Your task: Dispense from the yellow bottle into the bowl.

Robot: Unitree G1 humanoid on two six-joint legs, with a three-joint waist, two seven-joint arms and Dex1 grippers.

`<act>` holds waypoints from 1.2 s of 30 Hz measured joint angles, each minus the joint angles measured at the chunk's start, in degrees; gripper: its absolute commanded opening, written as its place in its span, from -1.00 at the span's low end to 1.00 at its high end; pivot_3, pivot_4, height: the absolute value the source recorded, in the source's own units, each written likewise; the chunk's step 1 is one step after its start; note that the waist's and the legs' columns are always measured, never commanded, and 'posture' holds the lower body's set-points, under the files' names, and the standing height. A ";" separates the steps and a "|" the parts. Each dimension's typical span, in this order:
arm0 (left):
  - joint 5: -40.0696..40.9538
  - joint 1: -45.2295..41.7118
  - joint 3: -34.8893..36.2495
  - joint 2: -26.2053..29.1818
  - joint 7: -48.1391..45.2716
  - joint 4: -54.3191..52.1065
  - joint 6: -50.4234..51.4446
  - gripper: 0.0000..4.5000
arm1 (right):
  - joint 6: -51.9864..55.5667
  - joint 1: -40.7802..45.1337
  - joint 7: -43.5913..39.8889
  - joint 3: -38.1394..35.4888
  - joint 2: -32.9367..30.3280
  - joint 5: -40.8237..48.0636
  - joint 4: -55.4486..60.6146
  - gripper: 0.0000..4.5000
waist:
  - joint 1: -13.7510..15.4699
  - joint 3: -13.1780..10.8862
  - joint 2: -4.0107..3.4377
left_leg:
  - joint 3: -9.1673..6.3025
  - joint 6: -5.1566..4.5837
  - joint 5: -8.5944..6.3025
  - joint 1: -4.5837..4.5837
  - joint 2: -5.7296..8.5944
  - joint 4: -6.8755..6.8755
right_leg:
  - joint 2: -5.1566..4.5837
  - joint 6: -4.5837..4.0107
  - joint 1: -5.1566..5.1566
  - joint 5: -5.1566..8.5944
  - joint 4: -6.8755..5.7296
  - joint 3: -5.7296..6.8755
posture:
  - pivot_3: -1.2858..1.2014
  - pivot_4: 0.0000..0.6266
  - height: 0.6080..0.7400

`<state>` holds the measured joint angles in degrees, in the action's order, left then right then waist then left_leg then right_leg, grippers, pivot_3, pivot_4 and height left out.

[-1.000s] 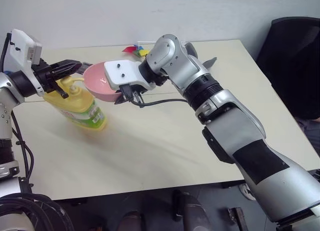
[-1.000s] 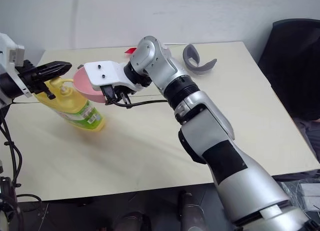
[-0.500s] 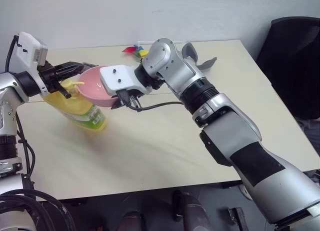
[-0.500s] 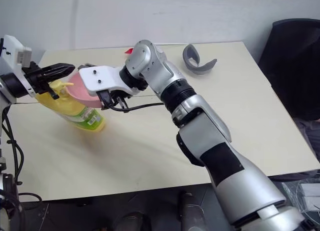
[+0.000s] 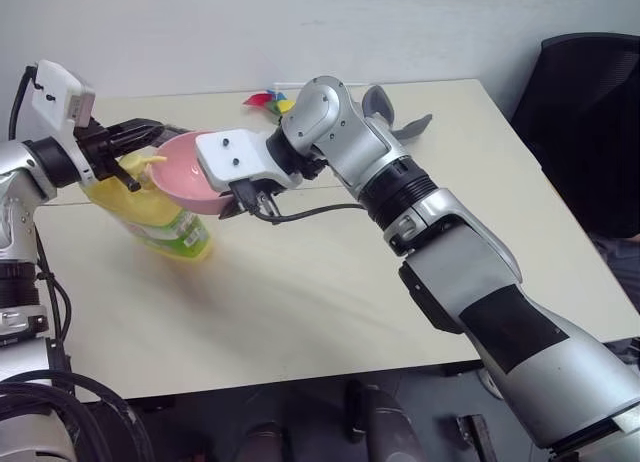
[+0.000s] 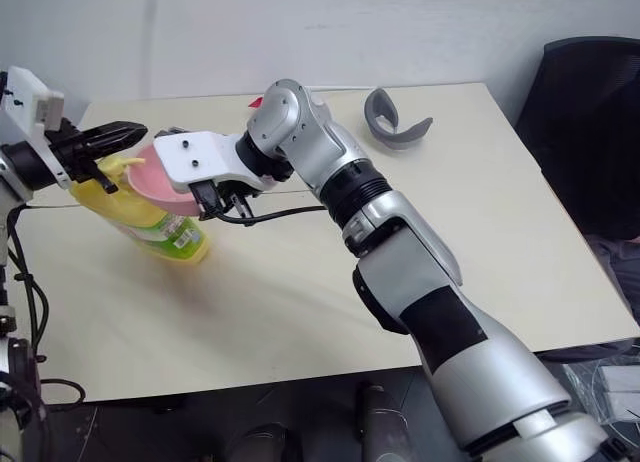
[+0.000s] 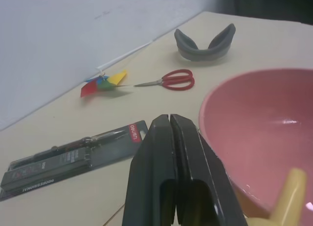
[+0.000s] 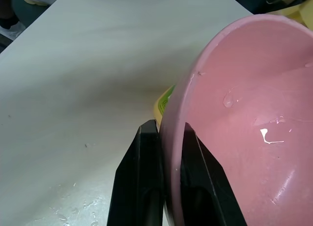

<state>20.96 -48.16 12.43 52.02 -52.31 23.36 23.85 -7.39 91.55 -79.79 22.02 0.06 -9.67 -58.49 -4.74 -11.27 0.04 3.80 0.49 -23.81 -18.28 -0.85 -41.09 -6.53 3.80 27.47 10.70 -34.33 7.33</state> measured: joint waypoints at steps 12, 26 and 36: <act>10.10 -13.04 3.97 7.64 -5.17 -5.23 14.95 -0.81 | 2.75 -4.92 -3.69 -0.03 -4.10 1.88 9.27 -1.00 | -0.40 -0.02 0.08 | -0.21 -0.01 0.00 -0.81 -0.01 -0.16 | 0.01 0.02 0.47 -0.01 0.22 0.39 | 0.03 -0.52 1.00; 21.61 25.70 27.58 27.87 -31.18 -37.61 43.47 0.99 | 12.68 -40.75 -4.28 1.36 -24.25 3.99 48.65 -1.00 | 1.33 -0.11 -0.04 | -0.18 -0.03 -0.03 -0.63 -0.04 -0.20 | 0.11 0.02 0.21 0.01 0.30 0.28 | 0.03 -0.52 1.00; 20.52 54.51 47.43 16.56 -33.60 -61.08 45.03 1.00 | 3.39 -50.53 7.61 3.23 -28.91 -2.79 49.66 -0.59 | 1.61 -0.12 -0.01 | -0.04 0.14 -0.06 -0.16 -0.15 -0.06 | 0.28 -0.19 -0.03 0.03 0.32 0.04 | 0.03 -0.52 1.00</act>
<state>41.48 6.35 59.86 68.58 -85.91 -37.72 68.88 -4.00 41.02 -72.18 25.26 -28.85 -12.46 -8.83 -3.13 -11.39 0.03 3.76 0.62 -23.87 -18.45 -1.00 -41.15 -6.26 3.62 27.44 10.73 -34.01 7.37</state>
